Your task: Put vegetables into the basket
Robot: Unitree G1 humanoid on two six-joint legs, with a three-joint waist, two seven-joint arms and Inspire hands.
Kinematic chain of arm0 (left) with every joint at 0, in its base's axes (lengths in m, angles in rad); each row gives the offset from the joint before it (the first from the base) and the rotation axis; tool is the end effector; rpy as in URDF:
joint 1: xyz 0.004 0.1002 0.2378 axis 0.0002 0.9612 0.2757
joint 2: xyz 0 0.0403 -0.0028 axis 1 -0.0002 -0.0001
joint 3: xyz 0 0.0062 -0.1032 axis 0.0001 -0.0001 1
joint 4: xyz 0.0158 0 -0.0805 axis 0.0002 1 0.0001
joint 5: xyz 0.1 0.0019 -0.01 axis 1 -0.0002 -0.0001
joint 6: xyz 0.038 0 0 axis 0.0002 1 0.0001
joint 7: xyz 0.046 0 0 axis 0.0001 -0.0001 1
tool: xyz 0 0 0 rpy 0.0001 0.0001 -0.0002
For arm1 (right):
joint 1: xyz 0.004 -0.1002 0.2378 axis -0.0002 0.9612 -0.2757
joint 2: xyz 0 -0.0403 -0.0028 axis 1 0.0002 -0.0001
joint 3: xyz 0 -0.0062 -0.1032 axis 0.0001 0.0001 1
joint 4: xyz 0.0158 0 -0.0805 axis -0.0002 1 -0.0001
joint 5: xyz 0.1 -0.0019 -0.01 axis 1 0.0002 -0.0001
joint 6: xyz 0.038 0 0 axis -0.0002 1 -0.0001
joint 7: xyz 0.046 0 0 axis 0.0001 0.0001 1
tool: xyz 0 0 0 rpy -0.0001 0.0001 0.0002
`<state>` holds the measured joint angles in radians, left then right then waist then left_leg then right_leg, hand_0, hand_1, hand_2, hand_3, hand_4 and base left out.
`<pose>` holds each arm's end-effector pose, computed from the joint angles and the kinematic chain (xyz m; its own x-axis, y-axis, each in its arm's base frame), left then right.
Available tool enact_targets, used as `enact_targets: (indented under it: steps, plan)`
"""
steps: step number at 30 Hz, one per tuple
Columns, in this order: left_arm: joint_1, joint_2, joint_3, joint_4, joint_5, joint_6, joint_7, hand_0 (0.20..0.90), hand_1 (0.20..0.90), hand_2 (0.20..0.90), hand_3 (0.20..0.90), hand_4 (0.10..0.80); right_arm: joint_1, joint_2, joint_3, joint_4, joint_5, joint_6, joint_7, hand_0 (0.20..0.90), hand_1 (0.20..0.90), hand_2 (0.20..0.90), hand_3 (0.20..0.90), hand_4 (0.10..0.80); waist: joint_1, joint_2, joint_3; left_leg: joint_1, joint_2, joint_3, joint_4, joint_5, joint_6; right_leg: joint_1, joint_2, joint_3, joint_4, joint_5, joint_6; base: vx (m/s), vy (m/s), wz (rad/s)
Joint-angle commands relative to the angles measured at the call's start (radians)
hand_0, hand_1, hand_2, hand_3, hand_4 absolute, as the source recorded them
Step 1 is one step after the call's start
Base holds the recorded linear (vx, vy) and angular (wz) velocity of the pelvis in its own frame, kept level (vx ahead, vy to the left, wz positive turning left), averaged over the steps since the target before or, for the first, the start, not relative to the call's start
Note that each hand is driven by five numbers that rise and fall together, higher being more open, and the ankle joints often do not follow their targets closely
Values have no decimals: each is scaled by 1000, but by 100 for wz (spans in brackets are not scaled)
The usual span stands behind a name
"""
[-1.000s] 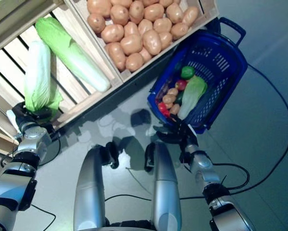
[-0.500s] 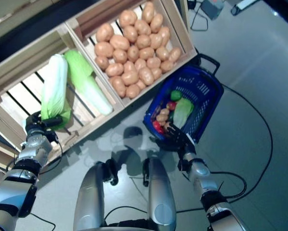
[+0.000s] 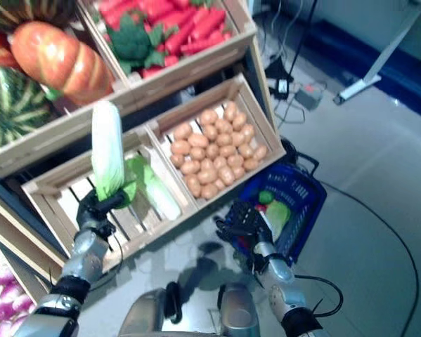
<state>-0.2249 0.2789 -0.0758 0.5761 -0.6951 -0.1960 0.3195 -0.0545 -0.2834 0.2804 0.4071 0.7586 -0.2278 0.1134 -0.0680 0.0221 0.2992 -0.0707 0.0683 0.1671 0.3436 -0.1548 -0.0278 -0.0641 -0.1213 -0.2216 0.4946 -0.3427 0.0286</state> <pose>0.2344 0.2079 0.0035 0.8785 0.3920 -0.2730 -0.4618 0.8432 -0.2754 0.1966 -0.1757 -0.0133 0.9731 0.1642 -0.1618 -0.0842 0.9066 0.4135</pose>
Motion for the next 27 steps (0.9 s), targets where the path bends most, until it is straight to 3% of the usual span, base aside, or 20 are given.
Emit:
enact_targets:
  steps: [1,5,8,19,27]
  plan:
    - [-32,41,-35,-139,112,-155,-38,300,300,300,300,400,-36,81,-25,-114,104,-94,114,900,900,900,900,800,23,-11,-121,120,-50,2,-89,-43,44,113,12,6,-232,126,-8,39,-53,12]
    - [-27,48,-68,-230,204,-132,-48,300,300,300,300,400,-79,101,-8,-197,182,-29,215,900,900,900,900,800,34,-17,-142,168,-57,7,-141,-31,47,161,23,-2,-285,144,-4,27,-41,6]
    - [-44,71,-103,-262,281,-124,-45,300,300,300,300,400,-143,87,-7,-231,234,-33,257,900,900,900,900,800,44,-24,-153,191,-60,8,-163,-27,47,189,31,-4,-318,158,-1,11,-37,7]
    - [-111,93,-184,-328,401,-72,-105,300,300,300,300,400,-321,52,-39,-350,186,-41,235,900,900,900,900,800,68,-47,-209,269,-67,5,-340,32,47,258,53,-17,-478,241,12,18,-12,2]
    - [-140,96,-235,-321,453,-84,-126,300,300,300,300,400,-359,40,-49,-394,212,-25,252,900,900,900,900,800,68,-51,-227,294,-73,6,-428,63,48,271,63,-18,-529,269,18,8,-3,0]
